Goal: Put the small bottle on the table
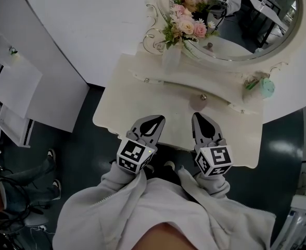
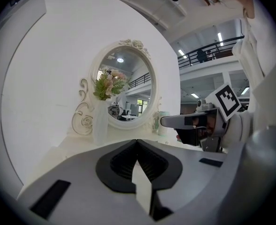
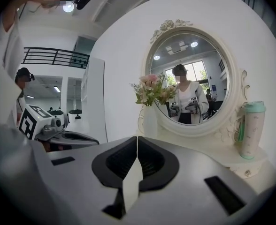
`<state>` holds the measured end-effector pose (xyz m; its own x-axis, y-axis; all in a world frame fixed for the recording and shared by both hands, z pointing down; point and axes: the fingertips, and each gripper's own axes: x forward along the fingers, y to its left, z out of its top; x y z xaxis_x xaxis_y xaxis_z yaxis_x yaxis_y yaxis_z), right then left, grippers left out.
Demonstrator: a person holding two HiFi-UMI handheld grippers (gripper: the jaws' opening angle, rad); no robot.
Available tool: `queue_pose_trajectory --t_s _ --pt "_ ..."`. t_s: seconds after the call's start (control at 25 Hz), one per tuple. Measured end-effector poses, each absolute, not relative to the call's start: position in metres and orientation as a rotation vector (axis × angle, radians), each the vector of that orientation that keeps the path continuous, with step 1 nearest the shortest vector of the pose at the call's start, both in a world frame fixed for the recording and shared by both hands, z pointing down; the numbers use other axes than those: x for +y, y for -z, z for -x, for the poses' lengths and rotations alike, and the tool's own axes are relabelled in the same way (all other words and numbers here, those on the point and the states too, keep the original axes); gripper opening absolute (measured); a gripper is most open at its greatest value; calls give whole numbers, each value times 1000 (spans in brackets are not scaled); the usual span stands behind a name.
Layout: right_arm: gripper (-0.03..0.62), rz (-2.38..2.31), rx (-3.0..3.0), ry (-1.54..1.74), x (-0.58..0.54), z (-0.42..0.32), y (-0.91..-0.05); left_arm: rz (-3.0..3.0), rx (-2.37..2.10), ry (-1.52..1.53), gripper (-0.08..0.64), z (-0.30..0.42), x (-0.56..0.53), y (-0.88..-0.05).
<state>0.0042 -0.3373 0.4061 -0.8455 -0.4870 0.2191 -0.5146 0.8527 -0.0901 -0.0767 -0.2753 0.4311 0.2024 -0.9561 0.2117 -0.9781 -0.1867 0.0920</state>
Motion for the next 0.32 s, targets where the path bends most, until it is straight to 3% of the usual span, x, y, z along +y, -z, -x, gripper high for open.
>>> queue_pose_trajectory --t_s 0.32 --pt "35 -803 -2848 -252 -342 -4 -404 -2276 -1851 -165 15 77 -276 -433"
